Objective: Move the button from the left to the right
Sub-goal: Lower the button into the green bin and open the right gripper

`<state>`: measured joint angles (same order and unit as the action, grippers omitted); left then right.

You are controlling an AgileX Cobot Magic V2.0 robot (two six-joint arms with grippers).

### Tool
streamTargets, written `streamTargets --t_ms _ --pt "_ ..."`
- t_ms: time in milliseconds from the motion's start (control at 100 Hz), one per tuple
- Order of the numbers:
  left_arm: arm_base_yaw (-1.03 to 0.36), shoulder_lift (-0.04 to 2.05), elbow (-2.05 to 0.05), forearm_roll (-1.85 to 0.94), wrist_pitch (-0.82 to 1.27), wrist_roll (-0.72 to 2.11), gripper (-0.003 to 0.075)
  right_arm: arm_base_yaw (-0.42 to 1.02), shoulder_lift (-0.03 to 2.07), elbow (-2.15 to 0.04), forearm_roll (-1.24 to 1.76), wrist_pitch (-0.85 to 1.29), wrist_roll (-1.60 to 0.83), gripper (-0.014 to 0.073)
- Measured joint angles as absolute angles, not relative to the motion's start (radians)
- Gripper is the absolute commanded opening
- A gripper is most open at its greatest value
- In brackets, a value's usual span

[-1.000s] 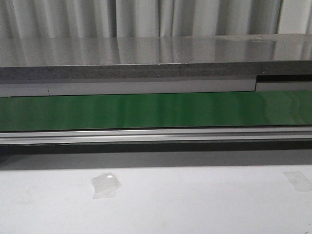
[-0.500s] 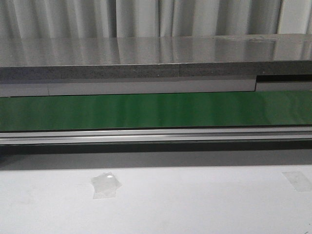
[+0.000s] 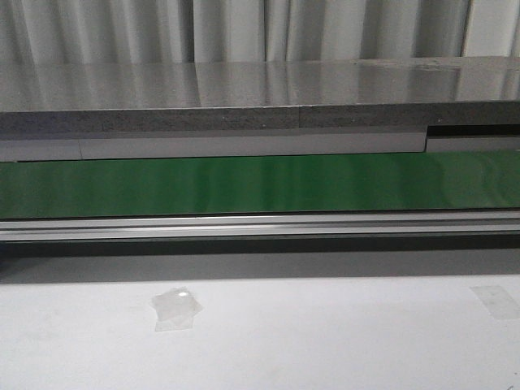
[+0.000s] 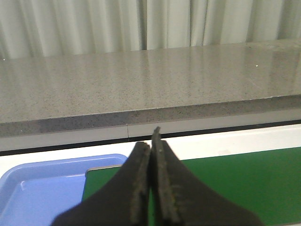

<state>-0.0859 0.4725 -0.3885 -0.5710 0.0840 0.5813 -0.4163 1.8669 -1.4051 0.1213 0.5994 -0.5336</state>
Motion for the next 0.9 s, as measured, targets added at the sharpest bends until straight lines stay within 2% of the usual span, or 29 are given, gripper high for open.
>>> streamTargets --t_ms 230,630,900 --pt "-0.086 0.473 -0.388 -0.571 0.084 0.581 -0.002 -0.374 1.768 -1.405 0.262 0.543 -0.534 0.0447" --pt "-0.086 0.473 -0.388 -0.571 0.084 0.581 -0.002 -0.124 1.657 -1.405 0.347 0.5 -0.534 0.0447" --pt "-0.086 0.473 -0.388 -0.571 0.084 0.581 -0.002 -0.036 1.523 -1.314 0.374 0.459 -0.534 0.0447"
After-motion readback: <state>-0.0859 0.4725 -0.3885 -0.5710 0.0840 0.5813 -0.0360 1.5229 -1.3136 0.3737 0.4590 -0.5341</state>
